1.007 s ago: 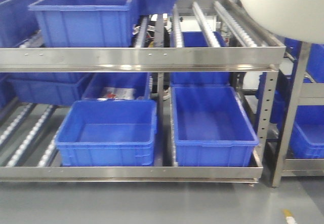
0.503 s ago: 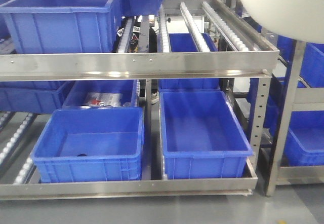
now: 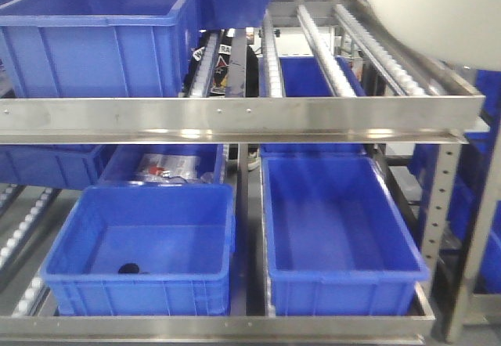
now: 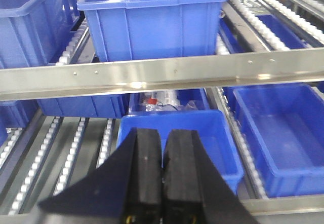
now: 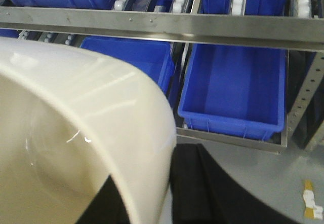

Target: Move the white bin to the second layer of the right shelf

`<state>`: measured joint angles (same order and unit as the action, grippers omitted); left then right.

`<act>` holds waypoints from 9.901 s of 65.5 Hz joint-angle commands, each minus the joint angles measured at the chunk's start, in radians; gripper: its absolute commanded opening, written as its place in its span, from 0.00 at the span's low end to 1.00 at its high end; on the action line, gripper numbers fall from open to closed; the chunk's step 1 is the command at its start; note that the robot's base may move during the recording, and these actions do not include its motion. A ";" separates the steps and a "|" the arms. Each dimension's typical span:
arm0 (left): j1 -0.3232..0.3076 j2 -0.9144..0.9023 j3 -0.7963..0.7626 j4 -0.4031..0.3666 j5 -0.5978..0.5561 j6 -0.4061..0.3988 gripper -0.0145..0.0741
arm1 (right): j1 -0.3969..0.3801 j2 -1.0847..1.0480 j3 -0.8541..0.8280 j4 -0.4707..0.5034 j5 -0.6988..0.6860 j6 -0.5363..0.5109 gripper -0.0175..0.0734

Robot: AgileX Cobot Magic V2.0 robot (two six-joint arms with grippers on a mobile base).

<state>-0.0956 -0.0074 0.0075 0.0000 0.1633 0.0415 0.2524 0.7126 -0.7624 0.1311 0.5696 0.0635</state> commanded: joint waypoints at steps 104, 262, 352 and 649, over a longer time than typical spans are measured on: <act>-0.004 -0.003 0.037 0.000 -0.086 -0.003 0.26 | -0.008 -0.005 -0.033 0.005 -0.094 -0.002 0.25; -0.004 -0.003 0.037 0.000 -0.086 -0.003 0.26 | -0.008 0.051 -0.033 0.005 -0.088 -0.002 0.25; -0.004 -0.003 0.037 0.000 -0.086 -0.003 0.26 | -0.095 0.779 -0.220 -0.100 -0.159 -0.002 0.25; -0.004 -0.003 0.037 0.000 -0.086 -0.003 0.26 | -0.245 -0.744 0.775 -0.090 -0.587 -0.001 0.25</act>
<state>-0.0956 -0.0074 0.0075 0.0000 0.1633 0.0415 0.0128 -0.0114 0.0297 0.0410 0.0678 0.0638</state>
